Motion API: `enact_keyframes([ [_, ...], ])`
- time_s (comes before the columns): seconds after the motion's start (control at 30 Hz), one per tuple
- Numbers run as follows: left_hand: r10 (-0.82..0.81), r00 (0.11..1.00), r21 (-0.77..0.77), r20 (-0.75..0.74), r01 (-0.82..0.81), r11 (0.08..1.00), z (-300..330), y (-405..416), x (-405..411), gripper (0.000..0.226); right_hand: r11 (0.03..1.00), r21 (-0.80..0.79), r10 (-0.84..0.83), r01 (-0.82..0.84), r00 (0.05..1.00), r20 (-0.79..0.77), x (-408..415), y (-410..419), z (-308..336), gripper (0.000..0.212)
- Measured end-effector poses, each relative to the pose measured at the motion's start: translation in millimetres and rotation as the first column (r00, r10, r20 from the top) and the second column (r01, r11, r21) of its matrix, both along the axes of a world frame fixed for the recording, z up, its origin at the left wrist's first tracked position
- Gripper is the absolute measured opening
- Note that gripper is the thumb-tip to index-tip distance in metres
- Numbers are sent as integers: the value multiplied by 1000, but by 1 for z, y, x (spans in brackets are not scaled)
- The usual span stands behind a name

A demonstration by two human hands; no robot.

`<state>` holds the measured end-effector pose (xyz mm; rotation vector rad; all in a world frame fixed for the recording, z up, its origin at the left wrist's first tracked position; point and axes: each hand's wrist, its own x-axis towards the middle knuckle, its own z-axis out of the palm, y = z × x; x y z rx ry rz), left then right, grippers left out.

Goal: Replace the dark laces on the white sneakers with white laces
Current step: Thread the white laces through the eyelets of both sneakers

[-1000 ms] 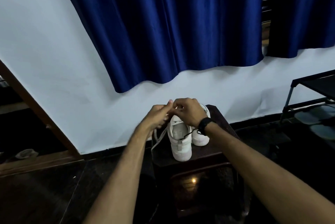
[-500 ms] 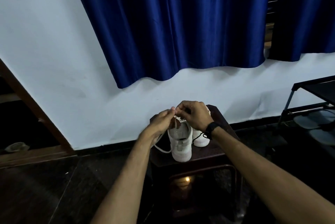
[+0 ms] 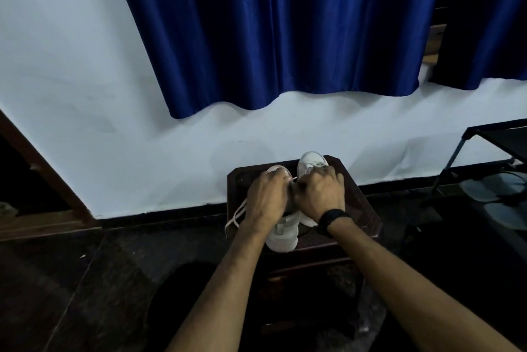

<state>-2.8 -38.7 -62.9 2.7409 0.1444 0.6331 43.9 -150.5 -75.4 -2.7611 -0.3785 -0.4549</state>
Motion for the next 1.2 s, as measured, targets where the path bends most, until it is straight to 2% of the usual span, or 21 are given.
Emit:
enact_keyframes([
  [0.07, 22, 1000, 116, 7, -22, 993, -9, 2, -2, 19, 998, 34, 53, -52, 998, -44, 2, 2, -6, 26],
  [0.17, 180, 984, 97, 13, -180, 979, -24, 12, -1, 14, 971, 235, 91, -40, 973, -212, 5, -1, -4, 20],
  [0.23, 221, 975, 109, 36, -224, 969, -29, 13, 2, 15, 940, 341, 93, 13, 951, -293, 9, -3, 1, 22],
  [0.4, 243, 969, 26, 47, -244, 969, -35, 13, 6, 22, 959, 277, 45, 66, 925, -376, 11, -3, 4, 24],
  [0.5, 230, 970, 14, 78, -231, 973, -40, 13, 8, 20, 918, 383, 148, 101, 810, -568, 23, -6, 5, 22],
  [0.6, 161, 982, 35, 95, -165, 986, -39, 10, 12, 17, 893, 437, 218, 110, 744, -632, 69, -10, -32, 24],
  [0.7, 135, 988, 91, 81, -142, 986, -38, 9, 12, 15, 889, 446, 227, 106, 744, -628, 67, -7, -27, 11],
  [0.83, 143, 989, 98, 40, -146, 984, -36, 10, 13, 18, 863, 499, 269, 81, 762, -589, 60, -6, -25, 23],
  [1.0, 158, 987, 136, 11, -158, 978, -36, 8, 17, 14, 864, 498, 266, 72, 776, -573, 38, -6, -5, 20],
  [1.2, 143, 990, 187, 15, -143, 972, -34, 6, 22, 14, 841, 535, 274, 76, 793, -544, 40, -9, -12, 27],
])
